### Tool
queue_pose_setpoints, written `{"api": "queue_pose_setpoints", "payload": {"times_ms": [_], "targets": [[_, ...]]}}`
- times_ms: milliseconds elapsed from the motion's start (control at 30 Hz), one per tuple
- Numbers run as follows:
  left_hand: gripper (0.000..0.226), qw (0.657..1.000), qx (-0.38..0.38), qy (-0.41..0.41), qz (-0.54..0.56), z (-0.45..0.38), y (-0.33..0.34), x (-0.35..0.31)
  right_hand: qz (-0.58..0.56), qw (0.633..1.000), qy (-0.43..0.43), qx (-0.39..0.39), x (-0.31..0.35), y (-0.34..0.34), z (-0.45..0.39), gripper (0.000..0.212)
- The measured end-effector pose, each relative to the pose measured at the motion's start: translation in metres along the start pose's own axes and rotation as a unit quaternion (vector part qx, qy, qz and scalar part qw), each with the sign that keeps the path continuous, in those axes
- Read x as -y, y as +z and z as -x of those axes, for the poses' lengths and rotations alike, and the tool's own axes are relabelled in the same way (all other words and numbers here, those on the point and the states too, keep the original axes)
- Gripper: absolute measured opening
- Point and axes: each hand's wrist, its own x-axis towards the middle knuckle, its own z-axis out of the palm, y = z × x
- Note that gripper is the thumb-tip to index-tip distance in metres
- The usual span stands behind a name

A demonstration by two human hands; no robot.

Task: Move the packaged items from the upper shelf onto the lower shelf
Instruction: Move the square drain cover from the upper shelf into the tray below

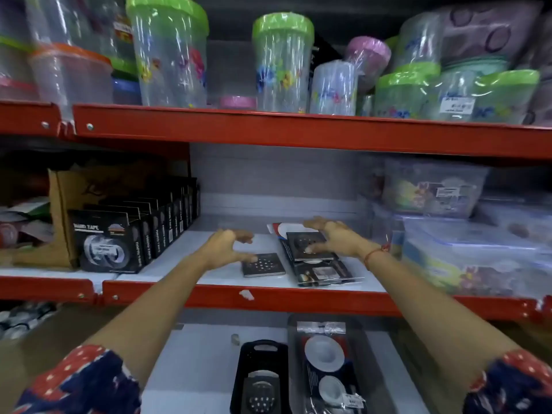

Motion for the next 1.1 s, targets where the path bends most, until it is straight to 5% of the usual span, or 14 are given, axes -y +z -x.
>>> {"api": "queue_pose_setpoints", "payload": {"times_ms": [200, 467, 633, 733, 1100], "targets": [[0.130, 0.981, 0.138, -0.125, 0.050, -0.016, 0.017, 0.044, -0.003, 0.986, 0.062, 0.157, -0.026, 0.001, -0.033, 0.109], [0.123, 0.969, 0.169, -0.145, 0.107, -0.030, 0.023, 0.062, -0.023, 0.985, 0.052, 0.163, -0.027, -0.002, -0.042, 0.100], [0.124, 0.964, 0.194, -0.143, 0.112, -0.033, 0.019, 0.065, -0.072, 0.990, 0.004, 0.121, 0.016, -0.009, -0.051, 0.065], [0.127, 0.955, 0.227, -0.147, 0.117, -0.035, 0.017, 0.060, -0.080, 0.987, 0.014, 0.140, 0.047, 0.011, -0.060, 0.077], [0.144, 0.937, 0.253, -0.157, 0.185, -0.032, 0.017, 0.066, 0.121, 0.973, 0.088, 0.174, 0.094, 0.055, -0.077, 0.063]]}}
